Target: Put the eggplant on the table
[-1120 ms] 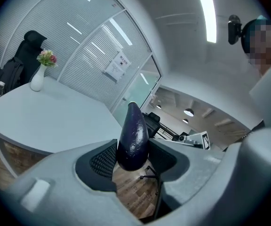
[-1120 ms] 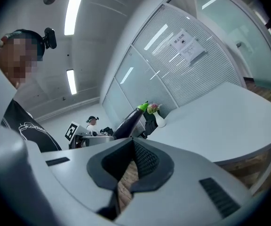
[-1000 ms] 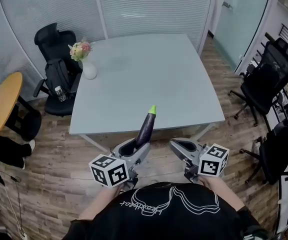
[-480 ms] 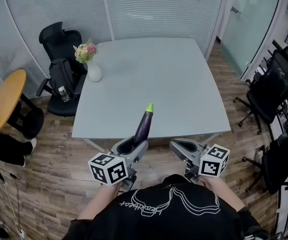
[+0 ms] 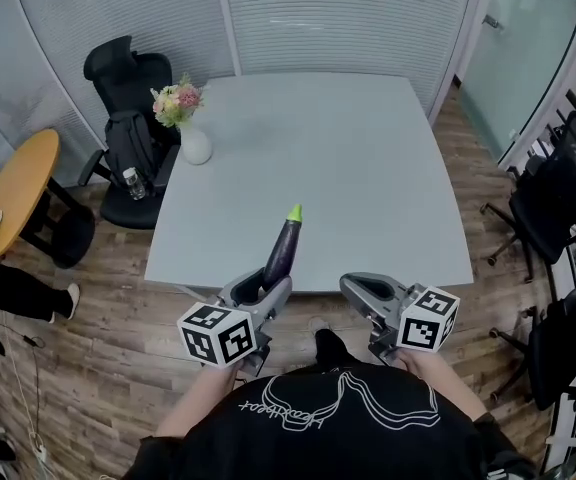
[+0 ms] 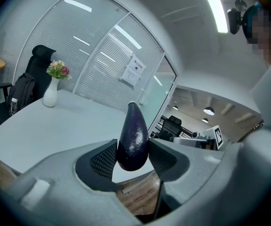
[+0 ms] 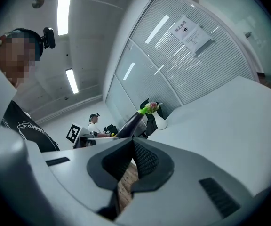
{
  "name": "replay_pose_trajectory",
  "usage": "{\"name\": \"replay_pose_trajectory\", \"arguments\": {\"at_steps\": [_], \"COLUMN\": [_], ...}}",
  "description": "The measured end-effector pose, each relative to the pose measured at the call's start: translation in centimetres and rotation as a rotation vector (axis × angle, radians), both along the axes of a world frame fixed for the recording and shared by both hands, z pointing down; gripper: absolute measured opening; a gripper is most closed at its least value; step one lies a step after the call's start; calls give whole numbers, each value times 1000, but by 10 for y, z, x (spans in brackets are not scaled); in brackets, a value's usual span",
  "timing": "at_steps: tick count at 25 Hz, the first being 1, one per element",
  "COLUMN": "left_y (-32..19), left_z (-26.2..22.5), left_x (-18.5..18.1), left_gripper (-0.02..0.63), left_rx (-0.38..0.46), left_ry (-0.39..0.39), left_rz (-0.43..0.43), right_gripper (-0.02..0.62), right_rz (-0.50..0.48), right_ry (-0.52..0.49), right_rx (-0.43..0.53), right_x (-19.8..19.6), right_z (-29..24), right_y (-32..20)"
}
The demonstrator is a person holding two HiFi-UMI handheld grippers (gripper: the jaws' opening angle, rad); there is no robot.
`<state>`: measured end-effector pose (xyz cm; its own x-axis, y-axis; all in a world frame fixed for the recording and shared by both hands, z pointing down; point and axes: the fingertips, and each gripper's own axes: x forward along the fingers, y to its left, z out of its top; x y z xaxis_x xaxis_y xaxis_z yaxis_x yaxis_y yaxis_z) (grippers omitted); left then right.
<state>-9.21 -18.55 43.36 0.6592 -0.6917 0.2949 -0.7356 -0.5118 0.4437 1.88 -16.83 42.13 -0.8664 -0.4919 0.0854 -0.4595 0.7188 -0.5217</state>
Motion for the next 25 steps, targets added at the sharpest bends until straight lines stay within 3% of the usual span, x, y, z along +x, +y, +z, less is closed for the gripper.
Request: {"name": "replay_pose_trajectory", "arguments": {"at_steps": [12, 25], "left_y": [-92, -148], "left_z": [25, 87], "left_x": [-14, -19], "left_gripper": [213, 213], "left_rx": [-43, -119], "left_ry": [-64, -160], "left_rz": [-95, -123], "right_gripper": [8, 8], "right_rz": [-45, -36], "right_ry": [-1, 14], "right_rx": [-58, -132], "right_x": [0, 11], "right_z": [17, 51], "right_y": [-95, -143]}}
